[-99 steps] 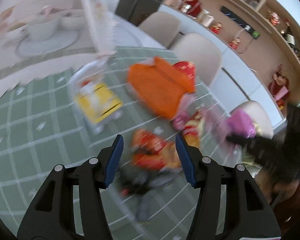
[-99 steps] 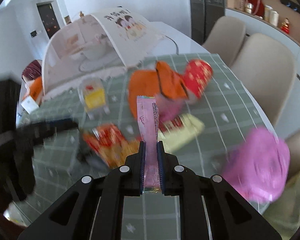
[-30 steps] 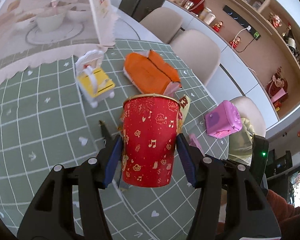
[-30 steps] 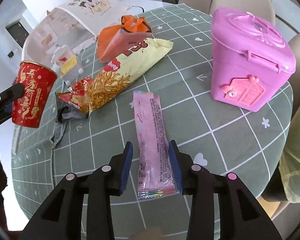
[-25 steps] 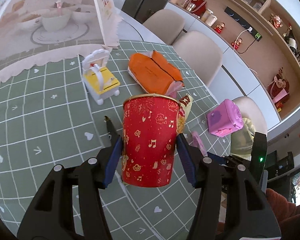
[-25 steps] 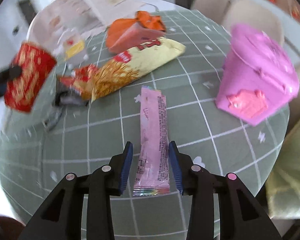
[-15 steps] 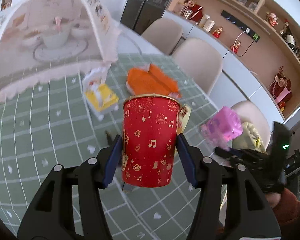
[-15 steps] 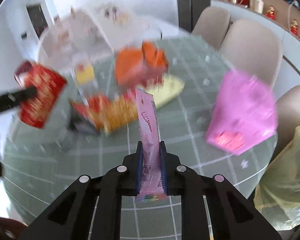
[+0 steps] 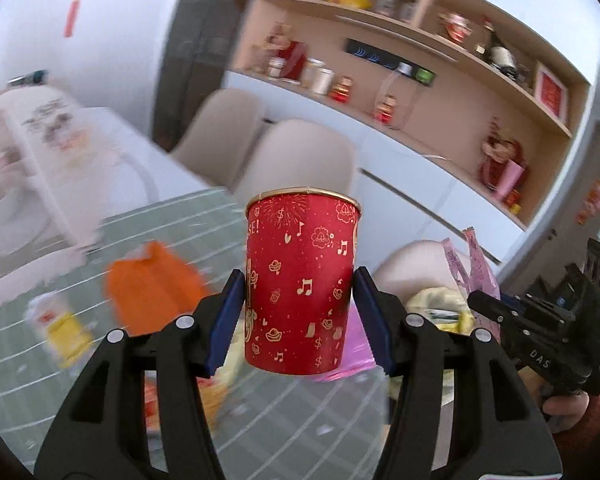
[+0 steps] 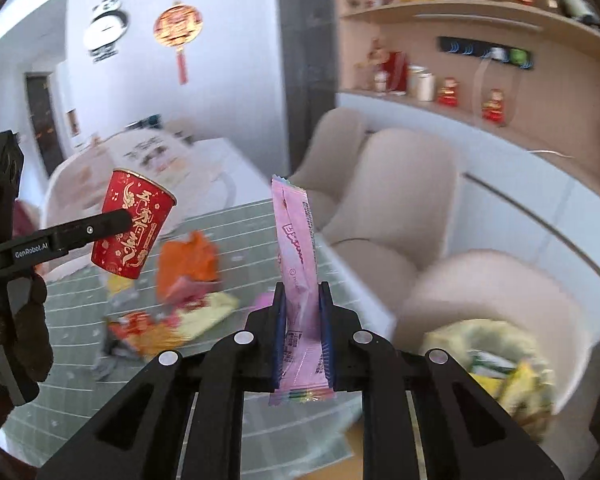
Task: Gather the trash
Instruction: 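Lift the red cup and pink stick and carry both to the bin, then open the left gripper to drop the cup while the right gripper drops the pink stick, then move both tools back over the table toward the remaining wrappers, then grasp the black strap with the left gripper while the right gripper grasps the red snack bag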
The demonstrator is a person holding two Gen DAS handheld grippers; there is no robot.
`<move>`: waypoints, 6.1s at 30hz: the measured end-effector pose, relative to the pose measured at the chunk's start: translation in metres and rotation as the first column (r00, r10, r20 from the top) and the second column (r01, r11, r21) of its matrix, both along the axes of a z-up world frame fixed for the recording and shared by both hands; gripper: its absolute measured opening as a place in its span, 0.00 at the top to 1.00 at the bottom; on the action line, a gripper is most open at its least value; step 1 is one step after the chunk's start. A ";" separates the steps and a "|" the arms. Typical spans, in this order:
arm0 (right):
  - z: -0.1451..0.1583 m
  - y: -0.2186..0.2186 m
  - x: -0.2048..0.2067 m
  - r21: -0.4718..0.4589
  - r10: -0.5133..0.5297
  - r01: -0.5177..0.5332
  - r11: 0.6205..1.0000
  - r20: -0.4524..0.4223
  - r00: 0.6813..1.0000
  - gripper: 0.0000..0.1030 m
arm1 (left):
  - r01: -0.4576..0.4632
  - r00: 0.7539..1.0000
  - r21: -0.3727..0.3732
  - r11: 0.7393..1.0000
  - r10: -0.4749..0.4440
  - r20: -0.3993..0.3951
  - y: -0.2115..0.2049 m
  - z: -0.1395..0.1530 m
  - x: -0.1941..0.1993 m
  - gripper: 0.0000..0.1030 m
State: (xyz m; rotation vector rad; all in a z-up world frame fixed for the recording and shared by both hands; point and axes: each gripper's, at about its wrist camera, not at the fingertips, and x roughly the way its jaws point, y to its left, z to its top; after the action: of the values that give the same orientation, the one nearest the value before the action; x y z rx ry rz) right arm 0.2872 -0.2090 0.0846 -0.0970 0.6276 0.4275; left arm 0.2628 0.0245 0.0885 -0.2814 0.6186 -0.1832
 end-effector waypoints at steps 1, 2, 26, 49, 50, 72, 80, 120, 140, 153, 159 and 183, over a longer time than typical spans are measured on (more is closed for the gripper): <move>-0.001 -0.012 0.002 0.003 -0.022 0.022 1.000 0.001 1.000 0.84 | 0.036 0.999 -0.003 0.999 -0.036 -0.002 -0.015 0.000 0.010 0.49; -0.001 -0.027 0.004 0.011 -0.047 0.047 0.999 0.001 0.999 0.84 | 0.062 0.998 -0.004 0.998 -0.062 -0.004 -0.026 -0.001 0.017 0.49; -0.039 -0.221 0.041 0.014 -0.452 0.454 0.891 -0.075 0.889 0.84 | 0.559 0.785 -0.111 0.822 -0.568 -0.248 -0.288 -0.107 0.123 0.37; -0.163 -0.165 0.085 0.010 -0.323 0.363 0.932 -0.430 0.843 0.84 | 0.323 0.914 -0.093 0.942 -0.336 -0.230 -0.164 -0.083 0.088 0.35; -0.161 -0.164 0.083 0.013 -0.322 0.362 0.932 -0.428 0.844 0.84 | 0.318 0.915 -0.093 0.944 -0.331 -0.230 -0.161 -0.083 0.086 0.35; -0.056 -0.064 0.041 -0.008 -0.195 0.197 0.980 -0.190 0.962 0.59 | -0.220 0.945 -0.050 0.974 0.200 -0.257 0.082 -0.102 -0.055 0.35; -0.033 0.037 0.026 0.029 0.004 0.000 1.000 -0.134 0.991 0.59 | -0.390 0.893 -0.036 0.920 0.368 -0.261 0.164 -0.107 -0.112 0.35; -0.166 0.303 -0.008 -0.059 0.565 -0.638 0.767 -0.408 0.717 0.59 | -0.430 0.857 -0.096 0.898 0.372 -0.356 0.203 -0.142 -0.169 0.35; -0.176 0.303 -0.002 -0.142 0.521 -0.618 0.773 -0.411 0.748 0.59 | -0.407 0.863 -0.120 0.905 0.339 -0.375 0.193 -0.148 -0.163 0.35; -0.087 0.244 0.010 -0.031 0.414 -0.434 0.901 -0.246 0.877 0.86 | -0.294 0.897 -0.106 0.950 0.236 -0.373 0.169 -0.148 -0.141 0.35; -0.066 0.207 0.011 0.069 0.351 -0.345 0.936 -0.225 0.909 0.86 | -0.267 0.885 -0.051 0.962 0.224 -0.407 0.147 -0.162 -0.119 0.38; -0.046 0.135 0.001 0.061 0.199 -0.192 0.979 -0.145 0.969 0.86 | -0.267 0.911 -0.013 0.964 0.248 -0.331 0.134 -0.131 -0.100 0.71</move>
State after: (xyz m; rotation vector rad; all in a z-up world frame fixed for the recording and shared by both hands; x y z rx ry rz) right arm 0.2878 -0.0743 0.0384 -0.0828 0.7599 0.6450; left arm 0.1624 0.1590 -0.0429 -0.4520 0.8993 0.1042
